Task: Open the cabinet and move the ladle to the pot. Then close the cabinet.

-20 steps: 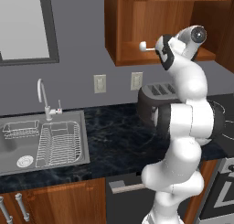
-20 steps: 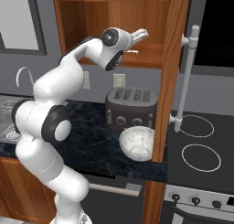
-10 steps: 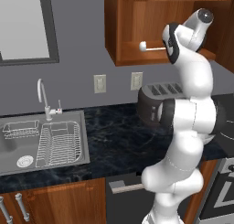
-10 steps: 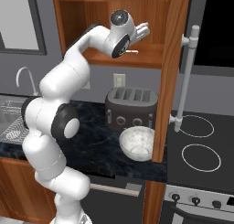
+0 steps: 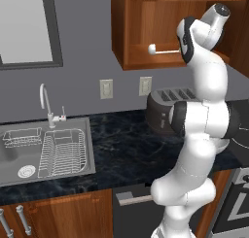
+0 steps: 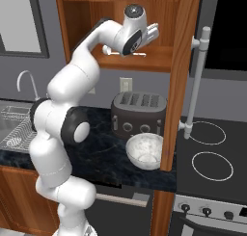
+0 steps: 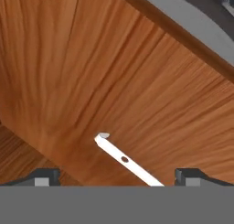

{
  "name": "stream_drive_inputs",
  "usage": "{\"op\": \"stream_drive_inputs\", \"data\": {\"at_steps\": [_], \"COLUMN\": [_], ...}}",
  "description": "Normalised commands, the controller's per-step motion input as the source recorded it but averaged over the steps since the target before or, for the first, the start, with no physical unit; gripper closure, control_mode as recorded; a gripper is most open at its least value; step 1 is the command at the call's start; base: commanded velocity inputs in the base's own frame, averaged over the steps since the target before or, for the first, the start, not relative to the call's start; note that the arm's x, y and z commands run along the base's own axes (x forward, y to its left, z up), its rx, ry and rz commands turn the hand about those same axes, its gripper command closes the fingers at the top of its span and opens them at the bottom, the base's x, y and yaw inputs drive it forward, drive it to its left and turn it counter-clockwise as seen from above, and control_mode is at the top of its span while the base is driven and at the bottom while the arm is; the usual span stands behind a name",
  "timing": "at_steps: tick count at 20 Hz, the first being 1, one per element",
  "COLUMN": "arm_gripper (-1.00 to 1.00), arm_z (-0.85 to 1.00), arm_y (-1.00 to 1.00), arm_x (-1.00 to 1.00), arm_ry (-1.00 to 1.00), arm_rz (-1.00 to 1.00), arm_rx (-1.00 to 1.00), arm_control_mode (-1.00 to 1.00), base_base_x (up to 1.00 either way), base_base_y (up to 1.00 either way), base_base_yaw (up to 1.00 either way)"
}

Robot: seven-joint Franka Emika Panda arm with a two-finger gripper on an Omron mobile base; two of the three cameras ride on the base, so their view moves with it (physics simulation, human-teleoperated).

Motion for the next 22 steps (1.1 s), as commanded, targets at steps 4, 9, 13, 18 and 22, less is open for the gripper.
{"op": "stream_drive_inputs", "data": {"at_steps": [4,9,13,18,22], "arm_gripper": [-1.0,-1.0,-1.0,-1.0,-1.0], "arm_z": [-0.1,-0.04,-0.09,-0.09,-0.17], "arm_y": [0.0,0.0,0.0,0.0,0.0], "arm_x": [0.0,0.01,0.0,0.05,0.1], "arm_ry": [0.06,0.08,0.02,0.0,0.0], "arm_rz": [0.05,0.05,0.06,0.06,0.08], "arm_rx": [0.0,0.0,0.0,0.0,0.0], "arm_control_mode": [-1.0,-1.0,-1.0,-1.0,-1.0], "base_base_x": [0.0,0.0,0.0,0.0,0.0], "base_base_y": [0.0,0.0,0.0,0.0,0.0], "base_base_yaw": [0.0,0.0,0.0,0.0,0.0]}}
